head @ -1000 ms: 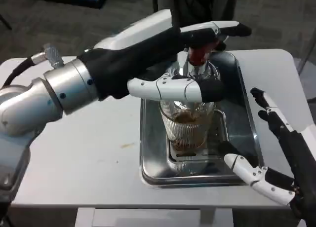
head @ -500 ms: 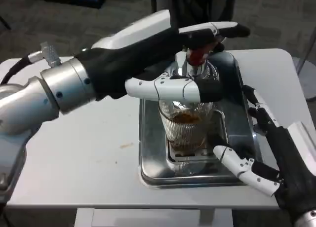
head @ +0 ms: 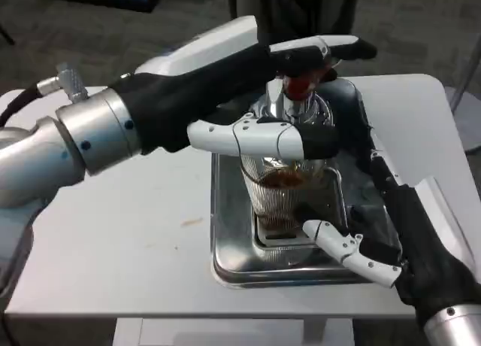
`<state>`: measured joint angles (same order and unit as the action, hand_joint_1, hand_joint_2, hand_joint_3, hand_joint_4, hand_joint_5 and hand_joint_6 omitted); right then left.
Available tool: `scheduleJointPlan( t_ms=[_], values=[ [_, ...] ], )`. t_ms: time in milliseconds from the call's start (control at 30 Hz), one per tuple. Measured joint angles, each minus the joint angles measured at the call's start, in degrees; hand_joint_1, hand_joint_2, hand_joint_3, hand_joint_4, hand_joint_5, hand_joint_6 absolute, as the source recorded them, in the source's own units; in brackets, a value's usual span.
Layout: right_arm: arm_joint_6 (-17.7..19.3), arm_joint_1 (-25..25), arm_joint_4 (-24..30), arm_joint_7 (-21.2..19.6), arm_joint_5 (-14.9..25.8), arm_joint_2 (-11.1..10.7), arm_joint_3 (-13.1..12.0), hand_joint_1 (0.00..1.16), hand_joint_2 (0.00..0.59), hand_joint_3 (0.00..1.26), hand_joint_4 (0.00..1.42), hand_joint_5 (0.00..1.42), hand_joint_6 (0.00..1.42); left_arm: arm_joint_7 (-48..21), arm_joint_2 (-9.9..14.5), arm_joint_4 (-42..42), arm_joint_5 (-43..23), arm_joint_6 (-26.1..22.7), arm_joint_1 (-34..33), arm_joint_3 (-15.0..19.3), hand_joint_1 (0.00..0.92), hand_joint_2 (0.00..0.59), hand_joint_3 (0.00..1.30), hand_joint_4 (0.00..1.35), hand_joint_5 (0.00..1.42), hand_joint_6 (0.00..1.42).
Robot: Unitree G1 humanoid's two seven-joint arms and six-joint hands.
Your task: Grasp the cup under the faucet to collect the drink, then remove the cup.
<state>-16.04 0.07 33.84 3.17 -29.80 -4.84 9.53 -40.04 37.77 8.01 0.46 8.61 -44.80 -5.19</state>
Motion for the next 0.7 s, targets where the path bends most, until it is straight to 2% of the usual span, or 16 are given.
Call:
scheduleJointPlan(
  t_ms=[700],
  values=[
    [0.0,-3.4,-3.1,-1.2,0.8,1.7,0.9,0.6,0.232,0.0,0.0,0.08,0.18,0.0,0.6,2.4,0.0,-2.0,1.1,0.3,0.0,0.042,0.13,0.09,0.18,0.11]
  ],
)
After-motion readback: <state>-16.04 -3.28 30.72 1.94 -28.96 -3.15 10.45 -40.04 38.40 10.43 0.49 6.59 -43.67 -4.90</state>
